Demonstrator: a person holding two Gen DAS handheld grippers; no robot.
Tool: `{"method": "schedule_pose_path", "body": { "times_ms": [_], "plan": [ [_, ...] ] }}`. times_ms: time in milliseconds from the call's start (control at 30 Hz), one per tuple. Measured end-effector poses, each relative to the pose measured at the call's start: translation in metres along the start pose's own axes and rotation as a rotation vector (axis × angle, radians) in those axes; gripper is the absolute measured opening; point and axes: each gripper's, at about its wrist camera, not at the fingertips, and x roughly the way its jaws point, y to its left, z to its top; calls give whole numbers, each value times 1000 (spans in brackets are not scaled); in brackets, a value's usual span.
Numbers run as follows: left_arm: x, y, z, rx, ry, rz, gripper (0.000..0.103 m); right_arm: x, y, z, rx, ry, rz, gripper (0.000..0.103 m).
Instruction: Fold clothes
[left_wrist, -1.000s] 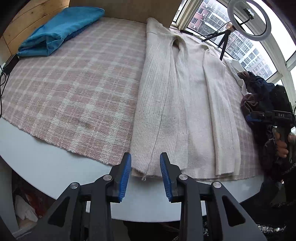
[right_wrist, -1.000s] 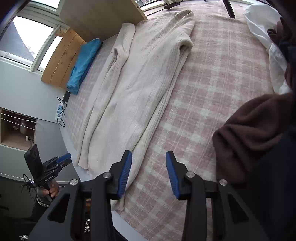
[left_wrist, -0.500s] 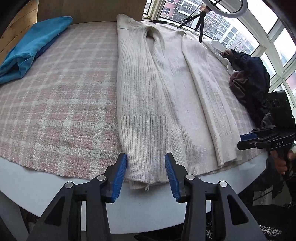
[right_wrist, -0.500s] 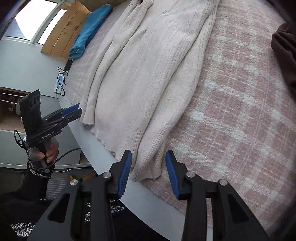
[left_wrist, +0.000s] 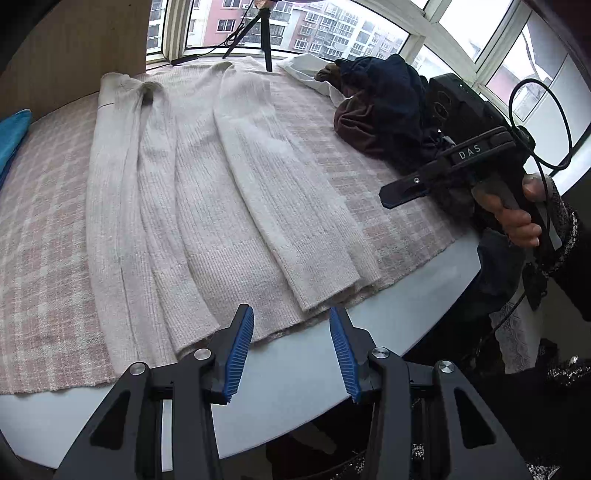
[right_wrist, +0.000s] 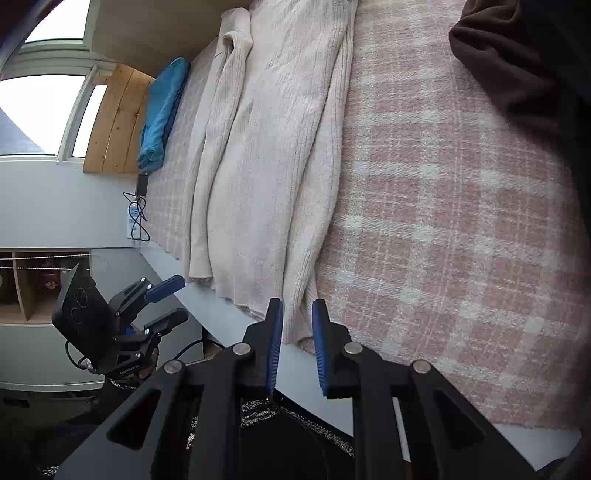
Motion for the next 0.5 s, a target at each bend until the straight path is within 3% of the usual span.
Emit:
{"method": "schedule_pose_path", "body": {
  "times_ms": [133,267,333,467,500],
  "plan": [
    [13,-39,10,69,1,-50,41,-1,-3,41,-39,-56,-39,24],
    [33,-72,19,121,0,-67,41,28,-11,86,-54,9,-1,30],
    [45,-81,22,122,17,-42,41,45,-13,101,-58,58,45,30],
    [68,-81,26,71,67,28,41,50,-10,104,-103,49,72,26],
    [71,-80,27,48,75,35,41,50,-12,104,-100,43,72,21]
  ]
}}
